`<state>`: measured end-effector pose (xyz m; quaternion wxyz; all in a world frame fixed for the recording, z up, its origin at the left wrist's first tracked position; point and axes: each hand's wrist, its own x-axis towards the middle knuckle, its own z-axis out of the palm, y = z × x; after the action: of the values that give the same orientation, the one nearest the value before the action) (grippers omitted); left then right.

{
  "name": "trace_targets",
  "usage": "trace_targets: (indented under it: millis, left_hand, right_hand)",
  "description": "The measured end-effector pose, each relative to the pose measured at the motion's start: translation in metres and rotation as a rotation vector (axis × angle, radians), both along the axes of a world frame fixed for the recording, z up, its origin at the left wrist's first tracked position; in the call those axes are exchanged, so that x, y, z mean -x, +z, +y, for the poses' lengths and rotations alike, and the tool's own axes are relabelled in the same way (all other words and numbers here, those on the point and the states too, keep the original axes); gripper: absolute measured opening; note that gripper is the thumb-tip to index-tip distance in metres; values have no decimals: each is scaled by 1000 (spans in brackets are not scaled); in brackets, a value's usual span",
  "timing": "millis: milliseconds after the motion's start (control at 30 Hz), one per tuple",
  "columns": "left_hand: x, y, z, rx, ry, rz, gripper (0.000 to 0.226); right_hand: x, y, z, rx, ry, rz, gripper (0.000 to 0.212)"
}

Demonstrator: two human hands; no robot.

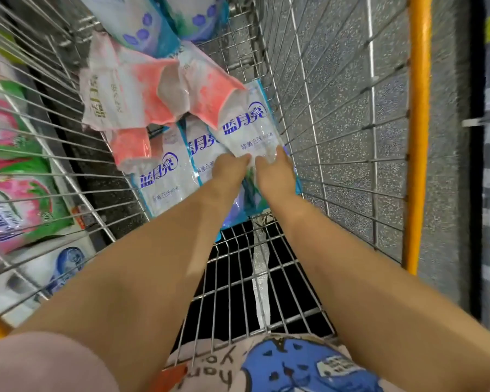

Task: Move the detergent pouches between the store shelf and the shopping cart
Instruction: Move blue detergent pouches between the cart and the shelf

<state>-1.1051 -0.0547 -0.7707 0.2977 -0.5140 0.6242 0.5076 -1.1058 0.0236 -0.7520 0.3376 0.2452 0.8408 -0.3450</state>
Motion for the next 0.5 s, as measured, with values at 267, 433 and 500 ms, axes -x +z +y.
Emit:
trace_targets:
  millis: [267, 433, 500]
  left_hand:
    - [2, 60, -11, 259, -232, 183, 26]
    - [-22, 103, -17, 289, -234, 215, 37]
    - [-31, 116, -19, 321, -254, 180, 32]
  right_hand:
    - [13, 22, 8, 40, 32, -147, 51]
    - [-5, 40, -1, 276, -172, -308, 75]
    - [-16, 46, -1, 390, -181, -419, 68]
